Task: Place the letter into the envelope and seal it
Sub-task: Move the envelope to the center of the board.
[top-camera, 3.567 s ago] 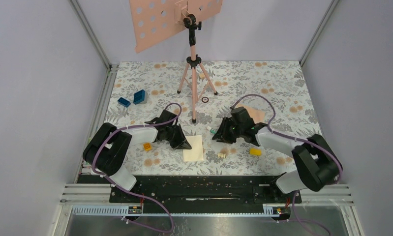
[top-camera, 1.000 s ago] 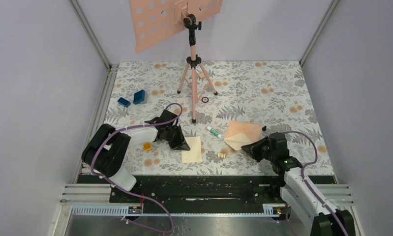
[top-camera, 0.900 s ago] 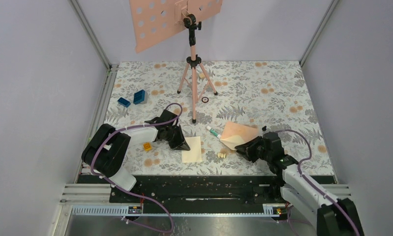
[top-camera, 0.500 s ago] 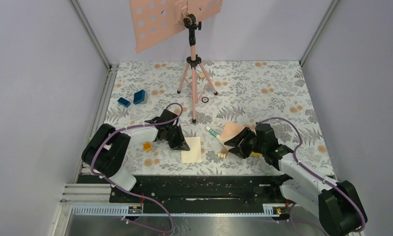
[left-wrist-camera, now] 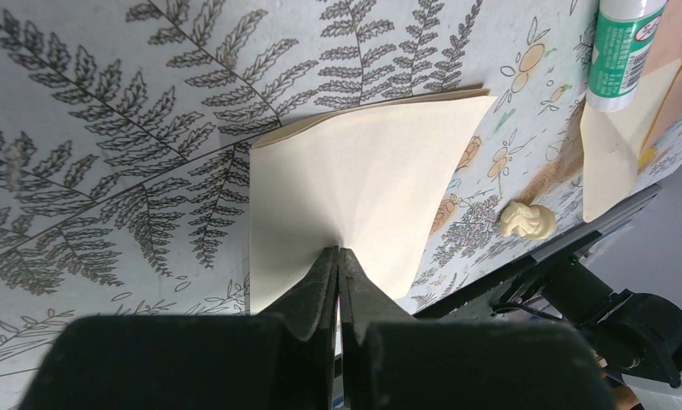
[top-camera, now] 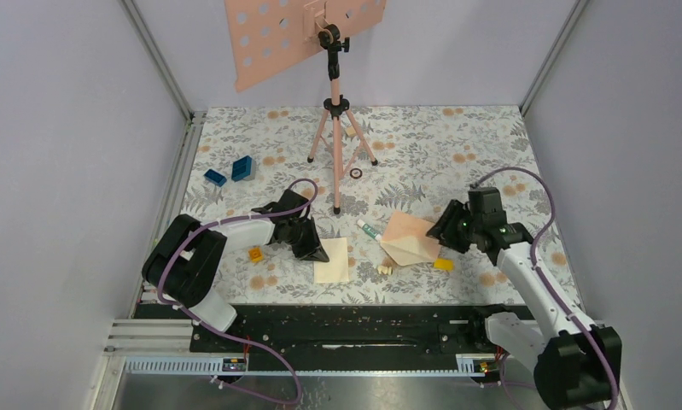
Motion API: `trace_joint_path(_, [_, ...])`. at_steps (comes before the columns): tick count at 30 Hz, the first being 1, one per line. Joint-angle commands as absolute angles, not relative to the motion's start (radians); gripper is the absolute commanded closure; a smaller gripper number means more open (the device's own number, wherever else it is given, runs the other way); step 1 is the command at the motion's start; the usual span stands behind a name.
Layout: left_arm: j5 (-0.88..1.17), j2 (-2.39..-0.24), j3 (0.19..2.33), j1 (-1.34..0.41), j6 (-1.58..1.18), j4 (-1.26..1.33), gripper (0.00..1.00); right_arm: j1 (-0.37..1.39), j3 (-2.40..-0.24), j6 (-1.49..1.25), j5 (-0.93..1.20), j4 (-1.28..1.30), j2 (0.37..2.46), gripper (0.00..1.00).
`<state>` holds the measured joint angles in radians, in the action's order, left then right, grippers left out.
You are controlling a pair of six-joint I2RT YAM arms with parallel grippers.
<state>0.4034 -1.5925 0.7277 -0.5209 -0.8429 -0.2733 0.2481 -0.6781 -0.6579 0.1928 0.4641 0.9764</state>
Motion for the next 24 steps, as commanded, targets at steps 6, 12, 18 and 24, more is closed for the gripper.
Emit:
trace_joint_path(6, [0.354,-1.613,0.743,-0.525,-0.832,-0.299,1.00,0.109,-0.556,-0.534,0.375,0.514,1.035,0.73])
trace_joint_path(12, [0.350,-1.616,0.738,-0.525,-0.840,-0.293,1.00,0.110,-0.464,-0.568,0.392,0.446,1.050,0.93])
trace_joint_path(18, [0.363,-1.624,0.750,-0.529,-0.839,-0.293,1.00,0.110,-0.428,-0.617,0.358,0.287,1.177,0.98])
trace_joint_path(24, [0.359,-1.617,0.761,-0.530,-0.829,-0.313,1.00,0.110,-0.444,-0.659,0.275,0.229,1.208,1.00])
